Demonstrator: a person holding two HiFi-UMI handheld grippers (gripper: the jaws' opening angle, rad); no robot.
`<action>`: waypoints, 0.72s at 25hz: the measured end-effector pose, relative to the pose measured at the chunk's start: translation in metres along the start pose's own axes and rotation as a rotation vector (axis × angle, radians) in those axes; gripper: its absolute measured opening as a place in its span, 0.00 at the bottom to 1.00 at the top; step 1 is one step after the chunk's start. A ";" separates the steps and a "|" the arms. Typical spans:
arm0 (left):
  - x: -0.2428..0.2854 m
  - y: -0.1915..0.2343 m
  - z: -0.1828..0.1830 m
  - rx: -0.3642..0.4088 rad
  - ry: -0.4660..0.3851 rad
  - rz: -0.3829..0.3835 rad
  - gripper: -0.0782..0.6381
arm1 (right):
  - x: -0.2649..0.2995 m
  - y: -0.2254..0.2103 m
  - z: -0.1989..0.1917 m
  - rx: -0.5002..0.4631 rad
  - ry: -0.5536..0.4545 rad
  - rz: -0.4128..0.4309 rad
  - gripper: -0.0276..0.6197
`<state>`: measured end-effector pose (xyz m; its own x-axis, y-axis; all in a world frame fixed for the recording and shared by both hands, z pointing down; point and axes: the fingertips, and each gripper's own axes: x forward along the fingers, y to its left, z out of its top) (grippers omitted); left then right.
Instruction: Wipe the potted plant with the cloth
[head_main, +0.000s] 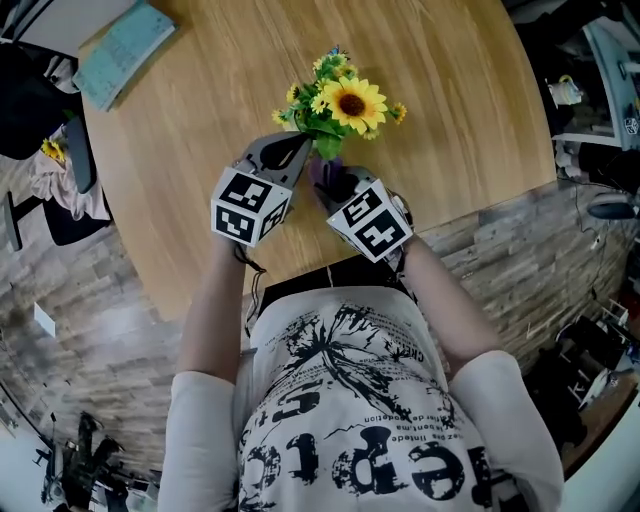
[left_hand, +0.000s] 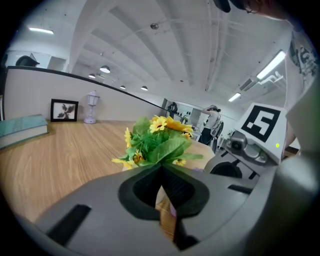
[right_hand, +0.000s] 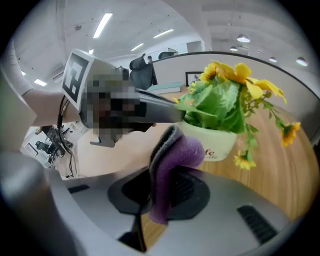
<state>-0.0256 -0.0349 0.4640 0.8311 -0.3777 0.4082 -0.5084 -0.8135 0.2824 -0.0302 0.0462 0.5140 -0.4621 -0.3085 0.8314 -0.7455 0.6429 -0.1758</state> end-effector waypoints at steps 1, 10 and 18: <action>0.000 0.000 -0.001 0.000 0.006 0.000 0.11 | -0.003 -0.002 -0.002 0.017 0.004 -0.003 0.16; 0.000 0.000 0.000 0.023 0.032 0.021 0.11 | -0.040 -0.045 -0.027 0.131 0.081 -0.091 0.16; 0.002 -0.002 -0.001 0.045 0.028 0.060 0.11 | -0.069 -0.139 -0.045 0.216 0.093 -0.224 0.16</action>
<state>-0.0232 -0.0338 0.4651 0.7924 -0.4144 0.4476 -0.5459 -0.8092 0.2173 0.1267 0.0101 0.5046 -0.2367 -0.3538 0.9049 -0.9129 0.3998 -0.0824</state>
